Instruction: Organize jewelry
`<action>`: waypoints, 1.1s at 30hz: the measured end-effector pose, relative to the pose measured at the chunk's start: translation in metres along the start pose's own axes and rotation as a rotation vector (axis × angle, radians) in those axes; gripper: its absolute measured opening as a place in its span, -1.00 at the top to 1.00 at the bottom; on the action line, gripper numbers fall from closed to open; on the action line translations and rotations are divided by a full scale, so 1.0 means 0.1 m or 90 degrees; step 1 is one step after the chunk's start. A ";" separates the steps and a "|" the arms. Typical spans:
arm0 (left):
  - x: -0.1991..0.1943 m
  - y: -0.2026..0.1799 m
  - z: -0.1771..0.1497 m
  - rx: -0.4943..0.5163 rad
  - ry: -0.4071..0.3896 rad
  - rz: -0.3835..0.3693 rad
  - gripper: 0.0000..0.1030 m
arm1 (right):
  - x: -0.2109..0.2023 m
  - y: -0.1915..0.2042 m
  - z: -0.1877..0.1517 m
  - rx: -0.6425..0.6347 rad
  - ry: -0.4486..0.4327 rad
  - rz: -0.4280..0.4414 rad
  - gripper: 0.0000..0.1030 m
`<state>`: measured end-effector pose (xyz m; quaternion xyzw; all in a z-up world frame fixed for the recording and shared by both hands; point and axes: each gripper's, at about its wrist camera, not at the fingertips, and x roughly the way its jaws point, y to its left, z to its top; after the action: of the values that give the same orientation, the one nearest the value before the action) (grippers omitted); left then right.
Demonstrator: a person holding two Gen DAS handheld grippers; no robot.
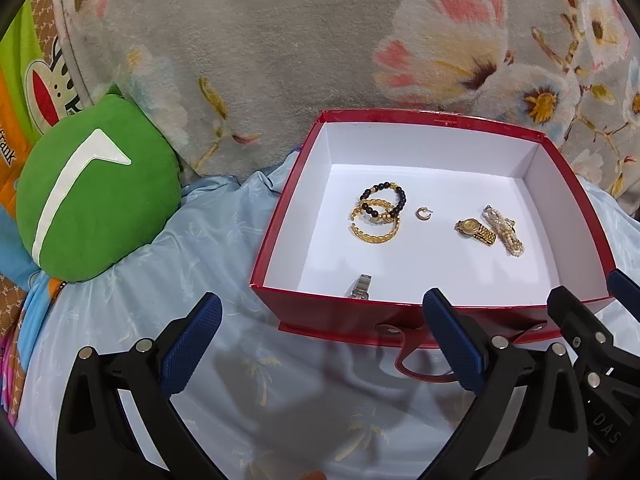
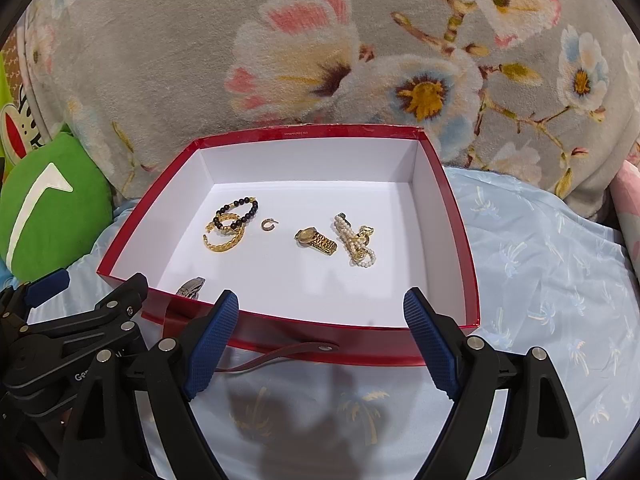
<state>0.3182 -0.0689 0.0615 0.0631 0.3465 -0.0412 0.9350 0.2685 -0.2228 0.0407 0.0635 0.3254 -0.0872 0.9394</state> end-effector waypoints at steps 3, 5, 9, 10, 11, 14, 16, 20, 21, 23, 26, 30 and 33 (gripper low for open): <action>0.00 -0.01 0.00 0.004 -0.001 0.002 -0.91 | 0.00 0.00 0.00 -0.001 0.000 0.000 -0.61; 0.00 -0.02 0.00 0.006 0.000 0.003 -0.90 | 0.00 0.01 -0.01 -0.002 0.001 0.000 -0.61; 0.01 -0.01 -0.01 0.003 0.006 0.014 -0.90 | 0.00 0.03 -0.02 -0.005 0.001 -0.001 -0.61; 0.01 -0.01 -0.01 0.001 0.007 0.015 -0.90 | 0.00 0.03 -0.02 -0.005 0.001 0.000 -0.61; 0.02 -0.01 -0.01 0.000 0.009 0.014 -0.90 | 0.01 0.04 -0.02 -0.006 0.001 -0.001 -0.61; 0.03 0.00 -0.01 -0.005 0.016 0.009 -0.90 | 0.01 0.04 -0.03 -0.006 0.000 -0.002 -0.61; 0.04 0.00 -0.01 -0.005 0.017 0.006 -0.90 | 0.01 0.04 -0.03 -0.006 0.000 -0.001 -0.61; 0.04 0.00 -0.02 -0.001 0.021 0.003 -0.90 | 0.01 0.03 -0.02 -0.005 0.000 -0.001 -0.61; 0.04 -0.01 -0.02 0.003 0.021 0.004 -0.90 | 0.01 0.04 -0.03 -0.005 0.000 -0.001 -0.61; 0.04 -0.02 -0.03 0.011 0.017 0.010 -0.90 | 0.01 0.03 -0.02 -0.005 0.000 -0.001 -0.61; 0.03 -0.03 -0.03 0.018 0.012 0.016 -0.90 | 0.01 0.04 -0.02 -0.005 0.000 -0.001 -0.61; 0.03 -0.01 -0.03 0.019 0.010 0.021 -0.90 | 0.01 0.03 -0.03 -0.006 0.000 -0.001 -0.61; 0.03 -0.01 -0.02 0.023 0.007 0.018 -0.90 | 0.00 0.02 -0.03 -0.003 -0.002 0.000 -0.62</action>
<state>0.3192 -0.0700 0.0584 0.0847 0.3503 -0.0341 0.9322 0.2673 -0.2201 0.0386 0.0608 0.3242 -0.0866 0.9400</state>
